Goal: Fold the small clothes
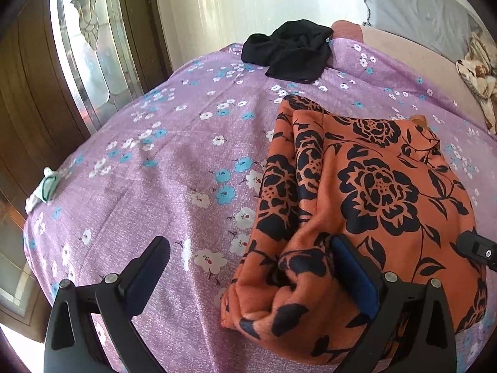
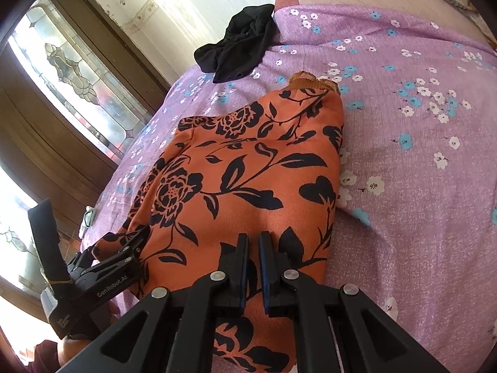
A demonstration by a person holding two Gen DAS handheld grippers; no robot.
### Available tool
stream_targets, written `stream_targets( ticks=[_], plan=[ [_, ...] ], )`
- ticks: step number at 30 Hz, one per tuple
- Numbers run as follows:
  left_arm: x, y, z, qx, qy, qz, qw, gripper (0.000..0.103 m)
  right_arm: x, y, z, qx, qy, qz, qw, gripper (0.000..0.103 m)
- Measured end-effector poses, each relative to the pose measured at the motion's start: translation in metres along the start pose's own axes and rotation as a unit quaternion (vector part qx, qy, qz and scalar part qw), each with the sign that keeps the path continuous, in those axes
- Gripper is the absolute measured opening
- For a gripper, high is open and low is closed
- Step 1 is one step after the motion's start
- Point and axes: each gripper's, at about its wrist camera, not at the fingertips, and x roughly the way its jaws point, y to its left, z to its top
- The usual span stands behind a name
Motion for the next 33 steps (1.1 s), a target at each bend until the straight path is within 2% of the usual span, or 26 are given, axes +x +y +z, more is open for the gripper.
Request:
stream_targets(
  ticks=[7,11,14,17,20,26,29,31,32,33],
  plan=[
    [-0.003,-0.003,0.0,0.018,-0.007,0.015,0.9997,0.103,-0.009,-0.005,-0.006,0.014,0.001,0.017,1.0,0.01],
    [-0.012,-0.003,0.005,0.037,0.002,0.023,0.9991,0.103,-0.025,0.004,-0.009,0.001,0.0,0.002,1.0,0.01],
    [-0.025,0.004,0.009,0.044,-0.005,0.031,0.9985,0.103,-0.034,0.013,-0.013,-0.022,-0.005,-0.005,1.0,0.012],
    [-0.027,0.015,0.01,0.021,0.0,0.019,0.9996,0.103,-0.033,0.015,-0.017,-0.029,0.0,-0.012,1.0,0.012],
    [-0.006,0.012,0.004,0.033,0.048,0.009,0.9983,0.103,-0.022,0.011,-0.018,-0.023,0.014,-0.012,1.0,0.011],
    [-0.015,0.019,0.017,0.026,0.038,0.0,0.9989,0.103,-0.025,0.003,-0.011,0.001,0.017,0.019,1.0,0.011],
    [-0.021,0.025,0.031,0.017,0.03,-0.021,0.9992,0.103,-0.034,-0.005,-0.005,0.028,0.003,0.047,0.998,0.014],
    [-0.019,0.028,0.044,0.019,0.036,-0.045,0.9982,0.103,-0.04,-0.012,0.0,0.047,-0.013,0.06,0.997,0.024],
    [-0.018,0.026,0.05,0.023,0.042,-0.059,0.9972,0.103,-0.041,-0.014,0.001,0.055,-0.018,0.062,0.996,0.045],
    [-0.015,0.025,0.053,0.025,0.045,-0.067,0.9964,0.103,-0.045,-0.02,0.002,0.075,-0.029,0.066,0.995,0.079]
  ],
)
